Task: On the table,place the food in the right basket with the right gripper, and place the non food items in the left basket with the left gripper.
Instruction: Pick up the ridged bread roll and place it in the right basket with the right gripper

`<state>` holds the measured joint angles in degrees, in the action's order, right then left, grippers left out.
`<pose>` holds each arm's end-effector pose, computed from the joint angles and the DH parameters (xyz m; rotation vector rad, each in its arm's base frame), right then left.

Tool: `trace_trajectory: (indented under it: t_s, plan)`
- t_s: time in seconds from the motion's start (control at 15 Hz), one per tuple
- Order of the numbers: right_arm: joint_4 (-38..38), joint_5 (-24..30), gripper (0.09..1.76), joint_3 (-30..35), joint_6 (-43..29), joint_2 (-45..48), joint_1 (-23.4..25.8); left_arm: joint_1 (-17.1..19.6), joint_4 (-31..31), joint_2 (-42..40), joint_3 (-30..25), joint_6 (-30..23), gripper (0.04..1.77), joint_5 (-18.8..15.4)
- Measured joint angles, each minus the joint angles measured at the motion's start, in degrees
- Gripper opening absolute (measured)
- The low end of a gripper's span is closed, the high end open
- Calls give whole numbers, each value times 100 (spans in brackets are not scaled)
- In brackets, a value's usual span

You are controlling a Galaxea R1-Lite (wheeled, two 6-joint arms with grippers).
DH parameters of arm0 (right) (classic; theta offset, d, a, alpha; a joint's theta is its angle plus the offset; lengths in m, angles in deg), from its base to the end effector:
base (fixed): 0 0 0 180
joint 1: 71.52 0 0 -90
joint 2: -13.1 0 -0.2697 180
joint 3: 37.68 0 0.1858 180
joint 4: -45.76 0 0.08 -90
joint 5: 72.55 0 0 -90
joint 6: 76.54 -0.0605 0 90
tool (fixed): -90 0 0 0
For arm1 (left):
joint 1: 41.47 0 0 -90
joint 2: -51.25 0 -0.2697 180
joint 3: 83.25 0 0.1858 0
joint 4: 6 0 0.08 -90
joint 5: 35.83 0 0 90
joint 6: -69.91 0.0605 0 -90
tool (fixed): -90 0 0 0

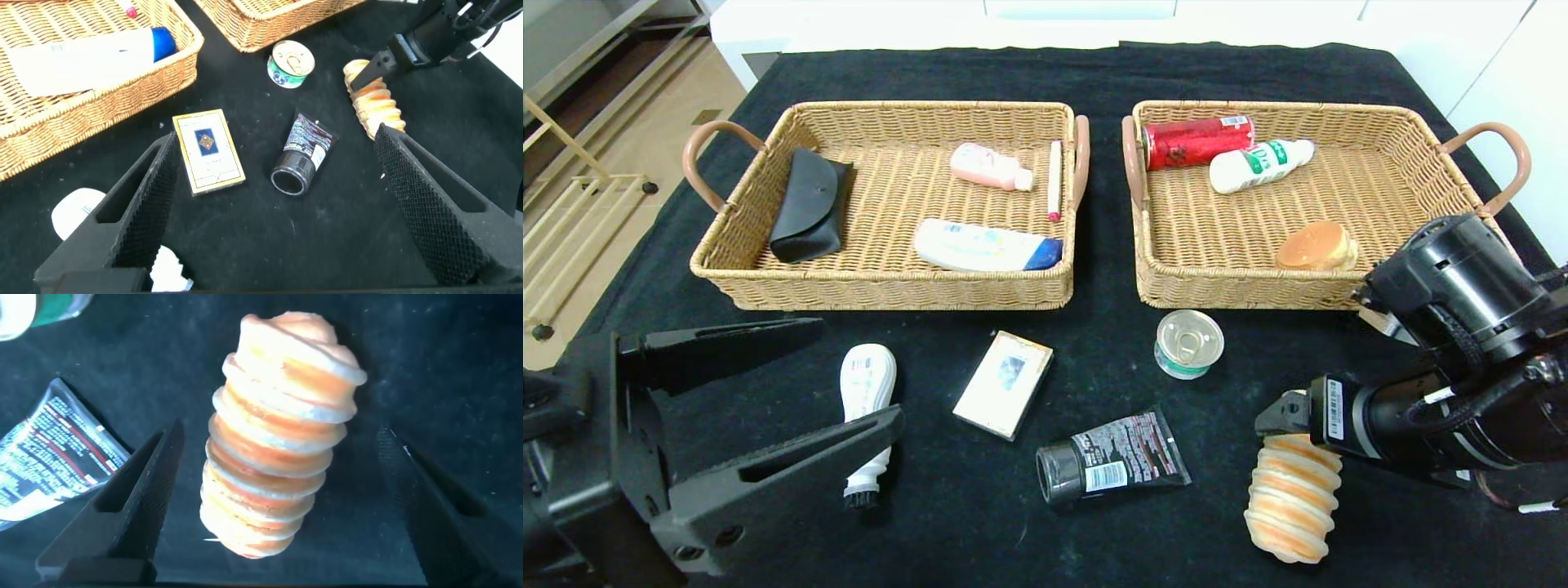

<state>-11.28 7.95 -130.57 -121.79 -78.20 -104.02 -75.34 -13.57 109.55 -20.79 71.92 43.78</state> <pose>0.2340 0.1372 0.1597 0.3767 0.9823 -0.0088 0.1457 -0.1110 0.2346 0.0457 0.0462 -0.7732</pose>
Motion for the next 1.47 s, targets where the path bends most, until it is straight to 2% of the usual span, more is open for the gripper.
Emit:
trace_trajectory:
  t_s: [0.6,0.67,0.87,1.13,1.2,1.27,1.47]
  plan:
    - [13,96,170,44,-98,-204,-77,0,2,-33,4,18,172,33]
    - [13,116,161,44,-96,-215,-79,0,2,-35,9,16,172,30]
    - [13,138,114,44,-98,-261,-66,0,2,-41,9,18,172,33]
    - [15,134,77,44,-102,-308,-54,2,2,-44,9,18,172,33]
    - [17,138,60,44,-105,-313,-54,0,0,-44,9,18,172,33]
    - [20,138,51,44,-105,-313,-54,0,0,-45,9,20,172,33]
    - [17,134,48,49,-105,-328,-54,-1,0,-45,2,18,172,33]
